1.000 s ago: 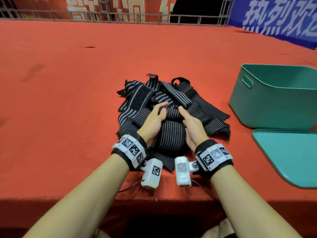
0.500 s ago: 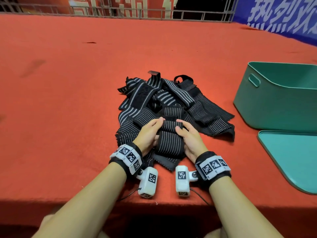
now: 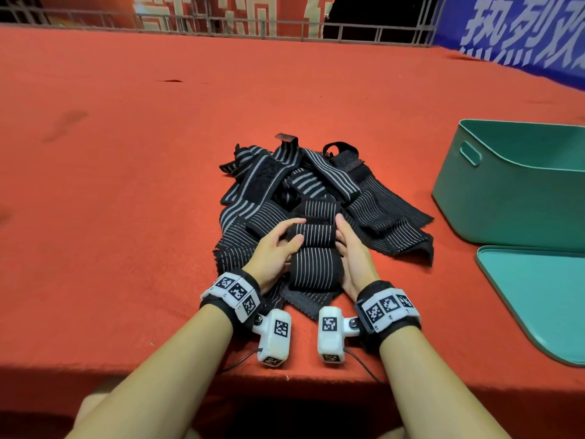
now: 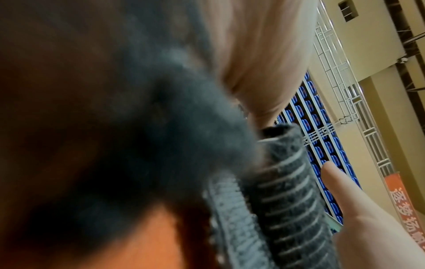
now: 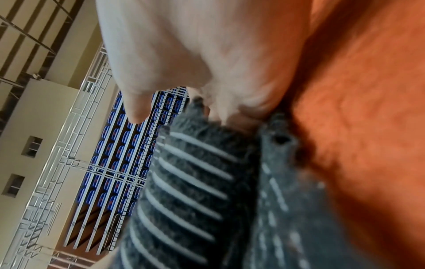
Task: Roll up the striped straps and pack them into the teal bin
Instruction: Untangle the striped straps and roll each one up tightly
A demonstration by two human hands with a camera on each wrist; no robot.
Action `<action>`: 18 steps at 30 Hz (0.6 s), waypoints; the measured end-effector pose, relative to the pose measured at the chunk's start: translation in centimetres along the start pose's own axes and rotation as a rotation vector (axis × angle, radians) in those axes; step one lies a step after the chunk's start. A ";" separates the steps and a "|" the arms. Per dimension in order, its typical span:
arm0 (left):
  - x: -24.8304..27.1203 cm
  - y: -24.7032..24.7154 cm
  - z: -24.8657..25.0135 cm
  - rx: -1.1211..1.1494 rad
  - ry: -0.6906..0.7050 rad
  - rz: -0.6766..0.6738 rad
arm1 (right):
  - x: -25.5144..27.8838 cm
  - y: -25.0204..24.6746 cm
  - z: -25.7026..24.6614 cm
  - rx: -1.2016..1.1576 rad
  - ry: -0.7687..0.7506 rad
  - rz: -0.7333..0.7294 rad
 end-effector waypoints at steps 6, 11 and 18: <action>-0.2 0.2 0.0 0.030 -0.073 0.053 | -0.2 -0.3 0.2 -0.007 0.008 0.028; -0.3 0.2 -0.4 0.102 -0.160 0.091 | -0.2 -0.5 0.1 -0.057 0.017 0.027; 0.0 0.3 0.0 0.012 -0.110 0.078 | -0.5 0.0 0.6 0.053 -0.040 0.015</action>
Point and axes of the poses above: each hand's wrist, its own x-axis away from the middle knuckle, its own y-axis out of the palm, z = x × y, the point moved 4 cm from there along -x, towards the middle knuckle, and after that the axes turned 15 degrees about y, right-handed, at the moved point
